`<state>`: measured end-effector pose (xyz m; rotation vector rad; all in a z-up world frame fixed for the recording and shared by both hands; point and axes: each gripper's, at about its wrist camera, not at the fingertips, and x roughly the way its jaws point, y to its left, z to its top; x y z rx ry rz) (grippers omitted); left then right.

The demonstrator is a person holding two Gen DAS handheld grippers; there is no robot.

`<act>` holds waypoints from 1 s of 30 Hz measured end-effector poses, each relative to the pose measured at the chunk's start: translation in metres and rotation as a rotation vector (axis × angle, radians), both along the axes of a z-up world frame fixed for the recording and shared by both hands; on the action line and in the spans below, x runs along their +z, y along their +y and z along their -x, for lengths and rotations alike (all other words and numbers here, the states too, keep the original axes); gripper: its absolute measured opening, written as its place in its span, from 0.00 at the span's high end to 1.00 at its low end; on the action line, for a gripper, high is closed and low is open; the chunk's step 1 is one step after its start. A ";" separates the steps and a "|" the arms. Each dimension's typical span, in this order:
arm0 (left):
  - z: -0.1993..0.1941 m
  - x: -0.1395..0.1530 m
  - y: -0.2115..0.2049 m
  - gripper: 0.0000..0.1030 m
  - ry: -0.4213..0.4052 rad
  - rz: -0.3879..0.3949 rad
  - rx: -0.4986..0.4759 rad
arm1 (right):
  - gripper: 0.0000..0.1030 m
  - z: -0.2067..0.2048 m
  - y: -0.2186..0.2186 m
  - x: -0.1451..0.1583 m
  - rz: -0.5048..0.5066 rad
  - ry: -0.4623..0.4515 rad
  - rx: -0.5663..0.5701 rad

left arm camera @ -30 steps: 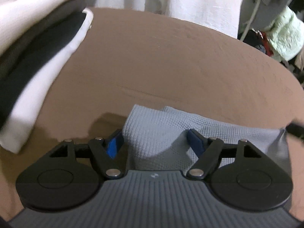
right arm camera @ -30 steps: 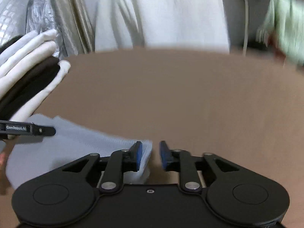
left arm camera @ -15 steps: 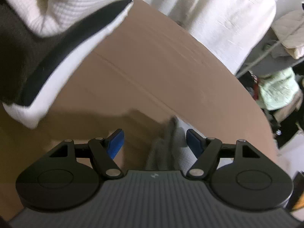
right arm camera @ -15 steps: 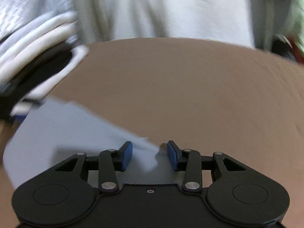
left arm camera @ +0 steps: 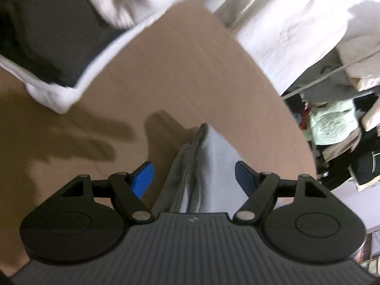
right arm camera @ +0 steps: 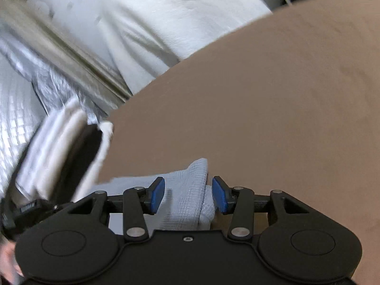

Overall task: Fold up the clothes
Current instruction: 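Grasp the folded grey shirt with the left gripper while the right gripper grasps its other end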

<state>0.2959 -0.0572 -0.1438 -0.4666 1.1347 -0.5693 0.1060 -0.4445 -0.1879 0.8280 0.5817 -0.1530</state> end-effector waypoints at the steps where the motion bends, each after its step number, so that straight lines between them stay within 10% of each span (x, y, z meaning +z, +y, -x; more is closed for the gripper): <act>1: 0.007 0.003 -0.003 0.21 0.004 -0.083 -0.017 | 0.46 0.003 -0.001 0.003 -0.002 0.012 0.010; 5: 0.033 0.003 -0.021 0.17 -0.079 -0.222 -0.084 | 0.33 0.016 0.005 0.008 -0.043 0.078 0.059; 13: 0.029 -0.076 -0.001 0.17 0.468 0.197 -0.031 | 0.33 0.043 0.043 -0.030 -0.319 0.326 0.108; 25: 0.028 -0.090 -0.023 0.14 0.427 0.233 0.201 | 0.32 0.040 0.040 -0.079 -0.714 0.188 -0.055; 30: 0.022 -0.084 -0.041 0.14 0.273 0.188 0.120 | 0.32 0.029 0.031 -0.084 -0.737 0.157 -0.071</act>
